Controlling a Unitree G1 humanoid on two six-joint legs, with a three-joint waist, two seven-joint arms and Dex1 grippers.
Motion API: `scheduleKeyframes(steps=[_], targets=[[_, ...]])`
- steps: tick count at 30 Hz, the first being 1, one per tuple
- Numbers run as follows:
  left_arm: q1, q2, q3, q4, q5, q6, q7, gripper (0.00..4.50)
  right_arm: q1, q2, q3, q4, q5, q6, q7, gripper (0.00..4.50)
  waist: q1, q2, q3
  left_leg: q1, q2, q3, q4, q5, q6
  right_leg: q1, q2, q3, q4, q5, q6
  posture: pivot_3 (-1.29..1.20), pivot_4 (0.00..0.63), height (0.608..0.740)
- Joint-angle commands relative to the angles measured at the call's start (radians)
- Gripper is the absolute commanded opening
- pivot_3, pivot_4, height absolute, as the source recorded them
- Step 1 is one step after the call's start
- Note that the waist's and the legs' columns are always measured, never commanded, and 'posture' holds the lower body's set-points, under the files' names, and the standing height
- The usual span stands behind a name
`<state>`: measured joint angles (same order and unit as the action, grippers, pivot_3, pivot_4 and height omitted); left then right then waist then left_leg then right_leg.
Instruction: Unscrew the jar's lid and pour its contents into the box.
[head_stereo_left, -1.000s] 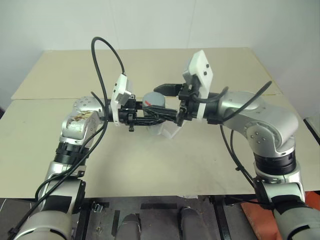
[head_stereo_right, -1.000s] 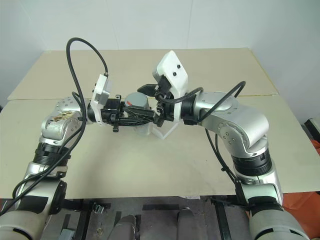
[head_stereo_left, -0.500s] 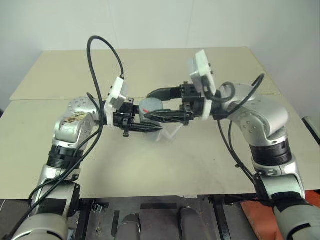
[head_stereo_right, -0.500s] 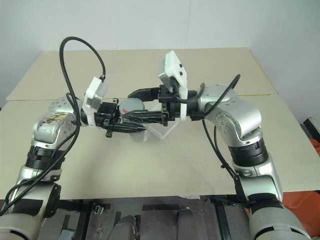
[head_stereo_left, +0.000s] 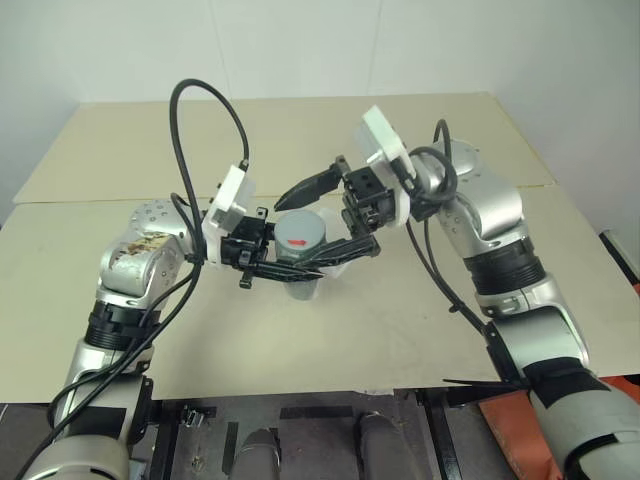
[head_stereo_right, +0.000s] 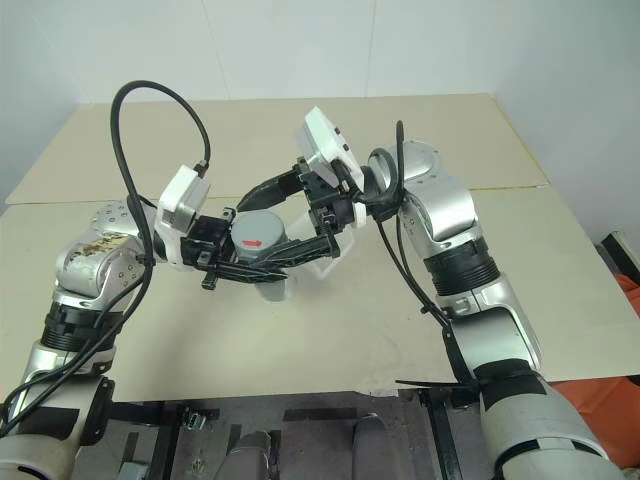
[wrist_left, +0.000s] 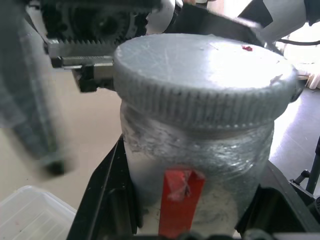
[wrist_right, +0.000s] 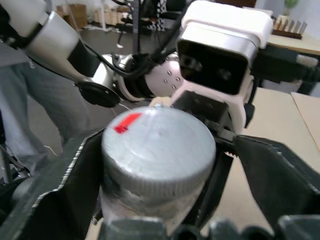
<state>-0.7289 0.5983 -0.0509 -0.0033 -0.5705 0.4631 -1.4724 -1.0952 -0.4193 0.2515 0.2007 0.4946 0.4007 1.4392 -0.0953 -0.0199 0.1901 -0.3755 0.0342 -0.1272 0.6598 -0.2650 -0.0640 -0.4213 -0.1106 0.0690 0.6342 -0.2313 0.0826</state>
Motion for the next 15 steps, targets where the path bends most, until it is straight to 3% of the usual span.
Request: scheduleKeyframes(steps=[1, 8, 15], targets=[[0.021, 0.043, 0.064, -0.023, -0.029, -0.001, 0.013, 1.92, 0.052, -0.064, -0.112, -0.137, 0.035, 0.099, -0.115, 4.43, 0.0, 0.0, 0.0, 0.0, 0.0, 0.0, 0.0, 0.0, 0.0, 0.0, 0.0, 0.0, 0.001, 0.0, 0.0, 0.0, 0.15, 0.74], [0.042, 0.044, 0.104, 0.046, 0.005, -0.028, 0.114, 1.92, 0.206, -0.156, -0.219, -0.421, 0.103, 0.287, -0.313, 4.43, 0.003, 0.0, 0.0, 0.0, 0.0, 0.0, 0.0, 0.0, 0.001, 0.0, 0.0, 0.0, 0.005, 0.0, 0.0, 0.0, 0.15, 0.74], [0.004, -0.03, 0.056, 0.107, 0.051, -0.063, 0.172, 1.92, 0.227, -0.094, -0.215, -0.603, 0.118, 0.431, -0.582, 4.43, 0.0, 0.0, 0.0, 0.0, 0.0, 0.0, 0.0, 0.0, 0.001, -0.001, 0.0, 0.0, 0.006, 0.0, 0.0, 0.0, 0.15, 0.74]])
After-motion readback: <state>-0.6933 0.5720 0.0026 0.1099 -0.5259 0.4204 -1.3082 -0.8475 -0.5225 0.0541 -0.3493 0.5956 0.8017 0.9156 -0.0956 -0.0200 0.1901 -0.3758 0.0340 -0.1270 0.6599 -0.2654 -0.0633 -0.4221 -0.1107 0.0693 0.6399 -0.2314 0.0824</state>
